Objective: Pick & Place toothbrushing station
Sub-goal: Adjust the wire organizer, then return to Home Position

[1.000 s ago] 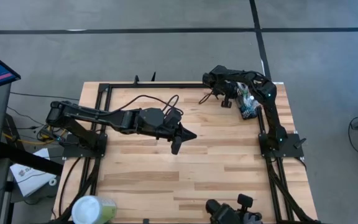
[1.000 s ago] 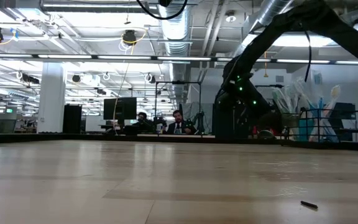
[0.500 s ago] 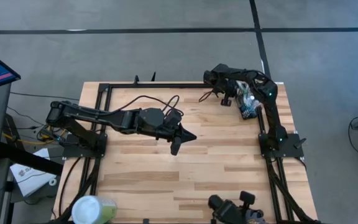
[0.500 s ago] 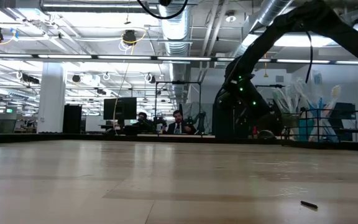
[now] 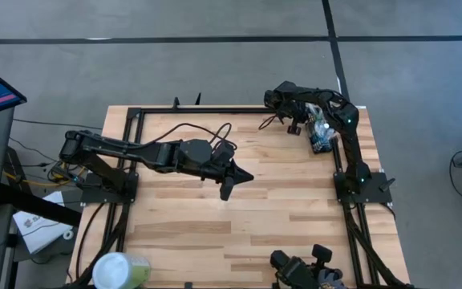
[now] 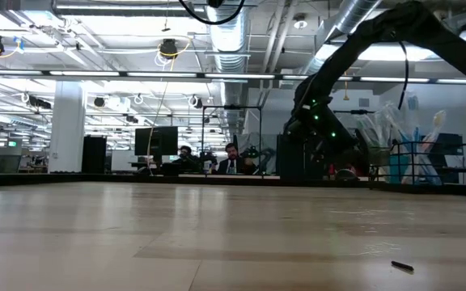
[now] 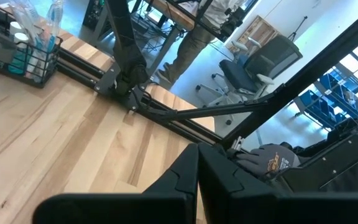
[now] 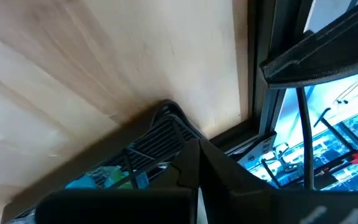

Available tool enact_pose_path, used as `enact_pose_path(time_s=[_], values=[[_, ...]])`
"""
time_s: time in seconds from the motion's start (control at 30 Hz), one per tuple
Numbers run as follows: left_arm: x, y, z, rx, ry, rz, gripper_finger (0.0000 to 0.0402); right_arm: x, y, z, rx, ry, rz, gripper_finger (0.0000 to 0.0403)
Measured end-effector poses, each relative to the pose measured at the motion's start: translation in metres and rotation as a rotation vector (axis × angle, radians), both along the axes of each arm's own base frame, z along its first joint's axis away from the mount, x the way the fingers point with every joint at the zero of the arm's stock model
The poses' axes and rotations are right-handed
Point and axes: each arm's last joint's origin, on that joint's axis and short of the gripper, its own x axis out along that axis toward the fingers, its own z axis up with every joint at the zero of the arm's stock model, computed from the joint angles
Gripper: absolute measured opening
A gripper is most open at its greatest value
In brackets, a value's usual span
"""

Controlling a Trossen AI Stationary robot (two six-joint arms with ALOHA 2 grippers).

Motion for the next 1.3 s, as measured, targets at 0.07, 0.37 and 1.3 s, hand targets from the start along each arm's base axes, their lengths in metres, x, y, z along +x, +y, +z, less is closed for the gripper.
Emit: enact_pose_path(time_s=[0.07,0.37,1.3], values=[[0.000,0.000,0.000,0.000,0.000,0.000,0.0001,-0.001,-0.001,0.000,-0.001,0.001,-0.007,0.0000],[0.000,0.002,0.000,0.000,0.000,0.006,0.0001,0.006,0.006,-0.002,0.086,-0.081,-0.015,0.0000],[0.000,0.002,0.000,0.000,-0.001,0.008,0.0001,-0.002,0.000,0.004,-0.017,-0.011,-0.031,0.0000]])
